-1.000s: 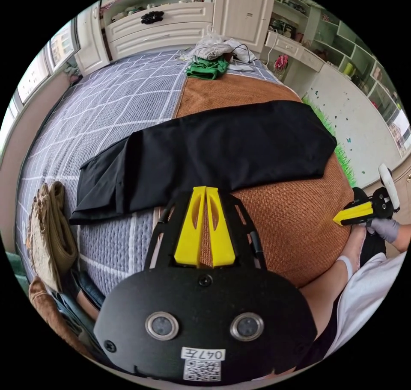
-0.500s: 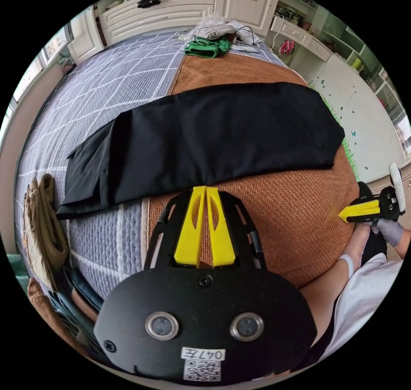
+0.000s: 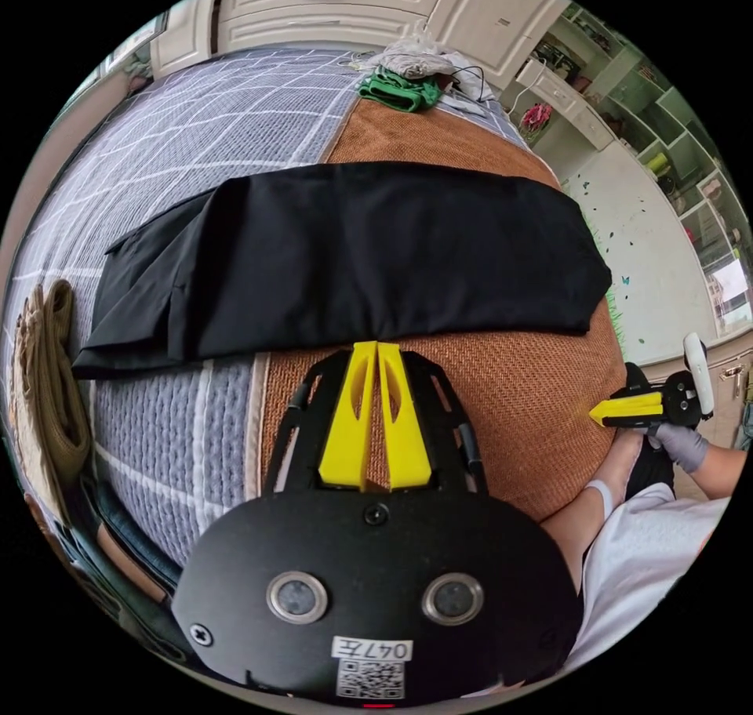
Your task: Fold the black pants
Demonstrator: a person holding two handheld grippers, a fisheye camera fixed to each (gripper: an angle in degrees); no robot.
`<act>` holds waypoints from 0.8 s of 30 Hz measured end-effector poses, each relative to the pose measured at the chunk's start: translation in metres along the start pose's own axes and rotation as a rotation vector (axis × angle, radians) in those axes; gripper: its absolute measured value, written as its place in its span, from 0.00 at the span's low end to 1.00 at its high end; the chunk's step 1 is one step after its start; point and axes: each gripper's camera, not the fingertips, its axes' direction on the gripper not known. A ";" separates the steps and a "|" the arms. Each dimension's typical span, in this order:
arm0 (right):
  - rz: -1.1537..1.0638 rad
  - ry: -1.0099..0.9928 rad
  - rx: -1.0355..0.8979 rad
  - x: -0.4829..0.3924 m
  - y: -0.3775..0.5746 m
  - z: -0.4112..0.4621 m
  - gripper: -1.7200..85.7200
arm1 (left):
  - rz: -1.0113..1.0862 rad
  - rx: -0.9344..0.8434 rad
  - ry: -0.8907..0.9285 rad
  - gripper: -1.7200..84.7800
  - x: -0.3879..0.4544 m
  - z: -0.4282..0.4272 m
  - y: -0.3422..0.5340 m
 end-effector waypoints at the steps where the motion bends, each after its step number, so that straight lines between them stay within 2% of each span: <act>1: 0.004 0.000 -0.005 0.004 -0.003 0.002 0.02 | -0.003 0.000 0.004 0.01 0.000 0.002 0.001; 11: -0.004 0.083 -0.063 0.022 -0.024 0.021 0.02 | -0.023 -0.005 0.038 0.01 0.007 0.029 0.017; 18: 0.016 0.050 -0.089 0.052 -0.029 0.033 0.02 | -0.057 0.000 0.091 0.01 0.007 0.051 0.033; 22: -0.100 0.001 -0.132 0.074 -0.032 0.034 0.01 | -0.049 0.004 0.105 0.01 0.011 0.060 0.044; 24: -0.170 -0.049 -0.017 0.084 -0.029 0.010 0.01 | -0.031 0.017 0.087 0.01 0.017 0.064 0.052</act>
